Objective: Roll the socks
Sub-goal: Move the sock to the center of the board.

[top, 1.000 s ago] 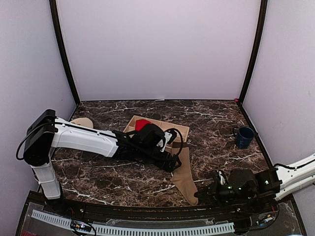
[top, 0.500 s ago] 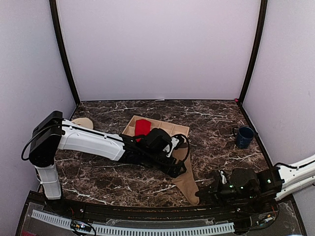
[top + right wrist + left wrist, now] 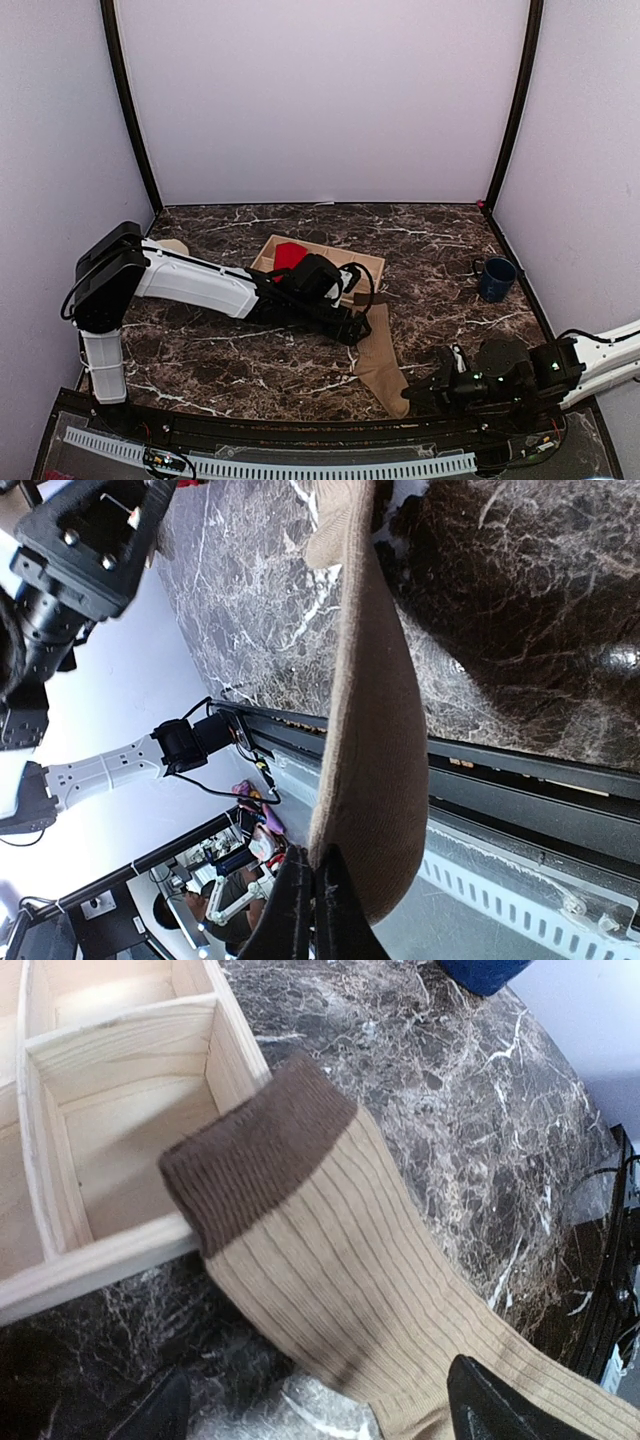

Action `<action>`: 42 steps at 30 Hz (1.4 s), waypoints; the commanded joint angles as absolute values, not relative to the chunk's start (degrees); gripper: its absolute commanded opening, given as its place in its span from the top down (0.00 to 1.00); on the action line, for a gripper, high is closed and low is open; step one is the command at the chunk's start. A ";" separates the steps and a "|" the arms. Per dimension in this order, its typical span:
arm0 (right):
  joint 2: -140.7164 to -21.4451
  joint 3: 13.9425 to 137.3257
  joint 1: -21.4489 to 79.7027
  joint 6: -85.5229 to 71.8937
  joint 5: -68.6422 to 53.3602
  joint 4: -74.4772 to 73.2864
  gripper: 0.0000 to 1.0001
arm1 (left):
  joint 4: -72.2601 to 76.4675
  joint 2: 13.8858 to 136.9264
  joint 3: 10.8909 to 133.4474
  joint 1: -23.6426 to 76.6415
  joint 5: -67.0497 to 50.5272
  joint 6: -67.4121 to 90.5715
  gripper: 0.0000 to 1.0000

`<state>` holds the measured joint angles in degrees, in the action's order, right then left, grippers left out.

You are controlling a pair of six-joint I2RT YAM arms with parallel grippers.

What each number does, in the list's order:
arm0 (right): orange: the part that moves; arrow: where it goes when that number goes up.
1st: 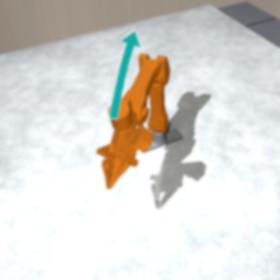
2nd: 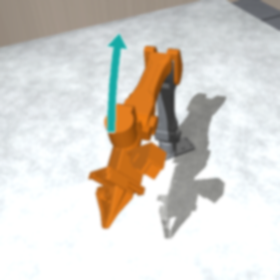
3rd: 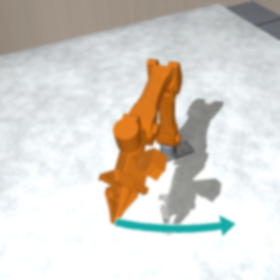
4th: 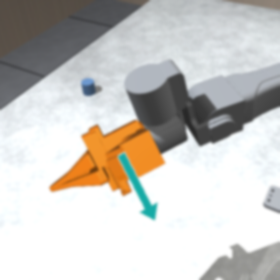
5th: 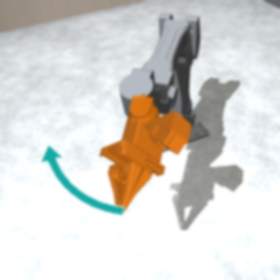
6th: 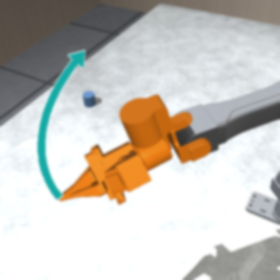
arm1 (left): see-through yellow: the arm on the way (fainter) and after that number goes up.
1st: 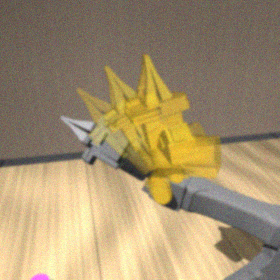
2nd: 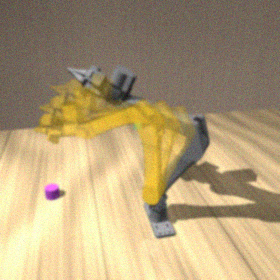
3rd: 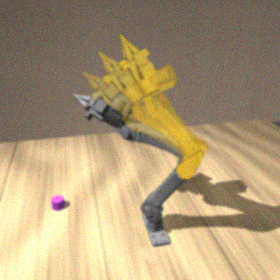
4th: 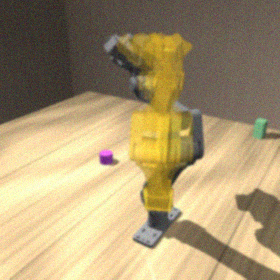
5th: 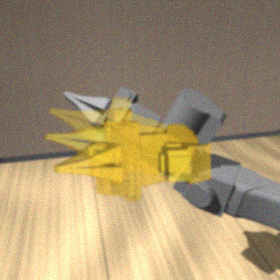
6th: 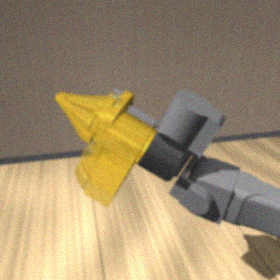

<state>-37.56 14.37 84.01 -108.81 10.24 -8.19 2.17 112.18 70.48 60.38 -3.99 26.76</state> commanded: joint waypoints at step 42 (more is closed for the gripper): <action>-33.67 16.44 81.10 -109.30 8.37 -11.54 1.00 | 9.28 114.36 65.81 57.39 -17.00 30.96 1.00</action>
